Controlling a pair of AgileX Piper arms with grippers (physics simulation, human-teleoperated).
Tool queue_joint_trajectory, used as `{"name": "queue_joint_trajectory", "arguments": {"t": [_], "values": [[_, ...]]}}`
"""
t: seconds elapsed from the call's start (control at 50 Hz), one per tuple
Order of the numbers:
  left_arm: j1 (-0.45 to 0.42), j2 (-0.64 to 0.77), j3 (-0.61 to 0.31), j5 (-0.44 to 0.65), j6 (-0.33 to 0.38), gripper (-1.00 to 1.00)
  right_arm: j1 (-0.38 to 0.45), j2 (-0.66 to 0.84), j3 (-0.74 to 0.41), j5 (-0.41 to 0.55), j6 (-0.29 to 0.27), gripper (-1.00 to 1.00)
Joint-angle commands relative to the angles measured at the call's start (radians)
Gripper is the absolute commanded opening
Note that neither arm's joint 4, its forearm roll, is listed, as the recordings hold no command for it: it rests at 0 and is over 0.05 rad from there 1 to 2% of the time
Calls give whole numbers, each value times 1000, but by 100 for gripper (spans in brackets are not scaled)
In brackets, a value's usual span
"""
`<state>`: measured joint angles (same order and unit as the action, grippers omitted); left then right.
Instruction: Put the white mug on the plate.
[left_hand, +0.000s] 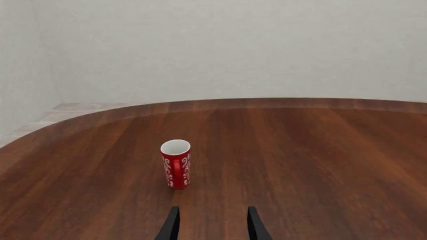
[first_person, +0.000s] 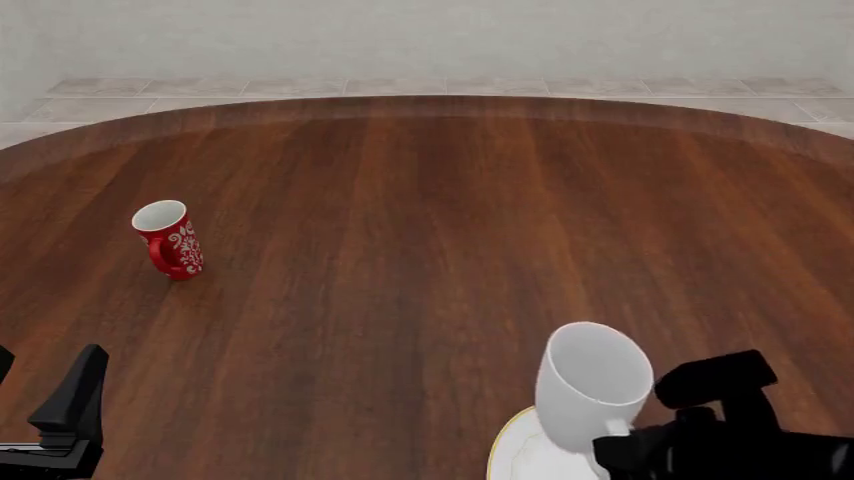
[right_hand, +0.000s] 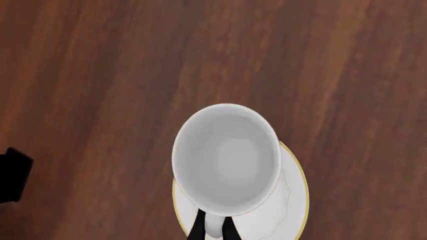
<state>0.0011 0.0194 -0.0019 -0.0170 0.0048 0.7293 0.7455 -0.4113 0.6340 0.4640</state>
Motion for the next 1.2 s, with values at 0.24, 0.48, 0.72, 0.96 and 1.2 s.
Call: {"name": "queue_joint_trajectory", "arguments": {"t": [0.24,0.48,0.72,0.96,1.2], "values": [[0,0,0,0,0,100,23,-76,39,47,-23,-100],[0,-1,0,0,1,100,36,-85,86,29,-22,-100],[0,0,0,0,0,100,45,-110,92,49,-20,-100],[0,0,0,0,0,100,47,-123,123,46,-10,-100],[0,0,0,0,0,100,51,-127,149,33,-6,-100]]}}
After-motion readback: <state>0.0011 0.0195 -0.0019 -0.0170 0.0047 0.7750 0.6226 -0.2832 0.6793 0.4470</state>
